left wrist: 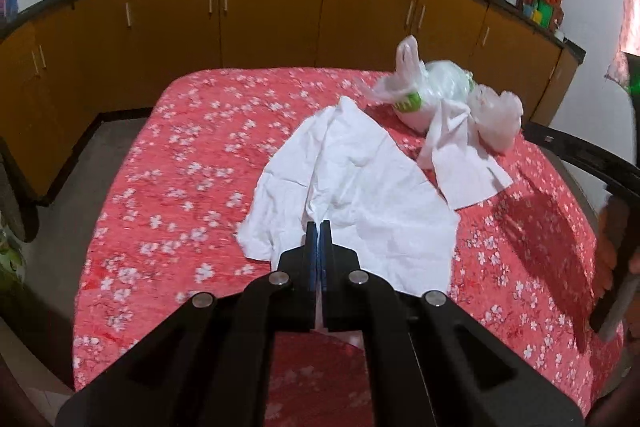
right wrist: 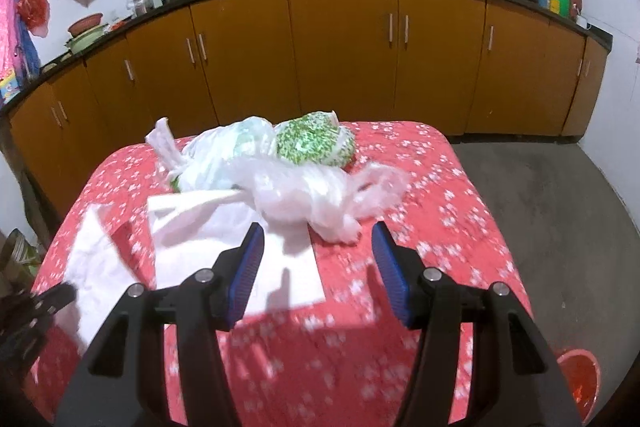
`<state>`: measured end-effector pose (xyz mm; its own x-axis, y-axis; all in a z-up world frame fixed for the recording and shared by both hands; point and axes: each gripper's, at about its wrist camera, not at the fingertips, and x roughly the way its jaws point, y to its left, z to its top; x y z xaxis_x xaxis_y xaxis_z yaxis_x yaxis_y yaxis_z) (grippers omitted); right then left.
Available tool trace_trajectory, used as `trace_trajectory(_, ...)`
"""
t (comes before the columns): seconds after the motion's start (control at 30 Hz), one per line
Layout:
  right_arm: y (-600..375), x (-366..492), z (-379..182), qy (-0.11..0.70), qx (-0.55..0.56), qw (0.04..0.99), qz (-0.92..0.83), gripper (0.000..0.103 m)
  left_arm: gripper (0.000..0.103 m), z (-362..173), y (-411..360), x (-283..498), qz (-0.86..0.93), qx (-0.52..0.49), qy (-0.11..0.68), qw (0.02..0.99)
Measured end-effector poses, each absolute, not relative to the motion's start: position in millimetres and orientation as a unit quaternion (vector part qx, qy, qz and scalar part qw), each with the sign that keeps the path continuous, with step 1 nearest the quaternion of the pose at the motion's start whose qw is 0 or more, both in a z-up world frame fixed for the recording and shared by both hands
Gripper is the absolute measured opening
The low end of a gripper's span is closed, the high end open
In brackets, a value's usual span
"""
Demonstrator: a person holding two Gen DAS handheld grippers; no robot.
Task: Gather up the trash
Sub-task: 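Grasp the white cloth with the left tool while the right tool grasps a clear plastic bag, then carry the white cloth and clear bag with both tools over the wastebasket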
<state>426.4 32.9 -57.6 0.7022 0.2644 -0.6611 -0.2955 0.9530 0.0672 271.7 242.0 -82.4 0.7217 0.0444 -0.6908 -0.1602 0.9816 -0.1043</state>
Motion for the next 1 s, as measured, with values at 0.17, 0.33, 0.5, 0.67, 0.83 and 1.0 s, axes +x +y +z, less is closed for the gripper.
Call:
trace_trajectory(0.17,54,447,-63,0.365,-0.047,0.919,0.142,0.059,0.001,-77,249,265,0.062,-0.081,0.360,0.927)
trace_trajectory(0.33,45,449,-68,0.380,-0.030,0.913,0.146,0.004,0.001,-72,252,258,0.070,-0.077,0.350,0.931)
trace_trajectory(0.5,13,418,-57,0.362,0.002,0.920,0.151,0.003,0.001,-63,254,248,0.070,-0.080,0.337,0.936)
trace_trajectory(0.67,-24,383,-37,0.339,0.035,0.926,0.160,0.003,0.001,-50,243,240,0.058,-0.080,0.326,0.940)
trace_trajectory(0.83,-63,354,-16,0.319,0.060,0.933,0.153,0.003,0.001,-31,216,234,0.028,-0.070,0.312,0.947)
trace_trajectory(1.0,-103,335,-7,0.310,0.070,0.939,0.128,0.002,0.001,-13,177,232,-0.015,-0.056,0.300,0.952)
